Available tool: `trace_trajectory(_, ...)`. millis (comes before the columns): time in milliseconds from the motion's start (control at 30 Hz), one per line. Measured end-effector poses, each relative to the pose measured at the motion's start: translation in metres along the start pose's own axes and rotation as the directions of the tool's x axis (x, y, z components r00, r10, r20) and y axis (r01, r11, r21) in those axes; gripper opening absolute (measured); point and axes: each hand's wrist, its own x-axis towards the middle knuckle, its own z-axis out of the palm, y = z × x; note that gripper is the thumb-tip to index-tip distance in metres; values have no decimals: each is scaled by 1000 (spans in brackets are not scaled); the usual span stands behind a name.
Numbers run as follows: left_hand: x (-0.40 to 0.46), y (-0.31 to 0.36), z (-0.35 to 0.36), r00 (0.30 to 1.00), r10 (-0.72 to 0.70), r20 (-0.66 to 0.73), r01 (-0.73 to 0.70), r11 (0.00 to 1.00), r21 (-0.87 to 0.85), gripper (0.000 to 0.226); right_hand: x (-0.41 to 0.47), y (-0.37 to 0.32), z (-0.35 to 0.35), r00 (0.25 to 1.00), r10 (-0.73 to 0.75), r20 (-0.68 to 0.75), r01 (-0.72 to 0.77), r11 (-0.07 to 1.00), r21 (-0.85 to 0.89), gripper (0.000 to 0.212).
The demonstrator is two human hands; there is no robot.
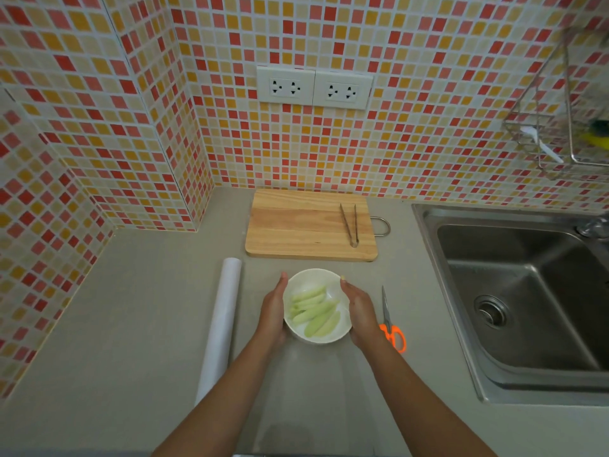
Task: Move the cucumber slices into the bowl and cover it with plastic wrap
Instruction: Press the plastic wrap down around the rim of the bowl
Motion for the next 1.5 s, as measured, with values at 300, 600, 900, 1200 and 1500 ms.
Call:
trace_trajectory(300,-5,-18,10,973,54,-224,-85,988,-130,59,-4,15,16,982,-20,-187,41,993,112,28)
trace_trajectory(600,2,-9,17,886,107,-450,-74,993,92,54,-10,29,24,965,-49,-259,105,972,209,33)
trace_trajectory(900,1,-19,20,946,87,-313,-104,994,-38,56,-7,30,26,941,-31,-338,133,950,284,27)
trace_trajectory(1200,8,-2,12,962,60,-265,-51,998,43,47,2,12,12,968,-57,-244,102,979,177,39)
trace_trajectory(1500,3,-7,9,995,-46,-92,31,988,-153,64,-4,14,10,994,43,-99,-11,952,304,54)
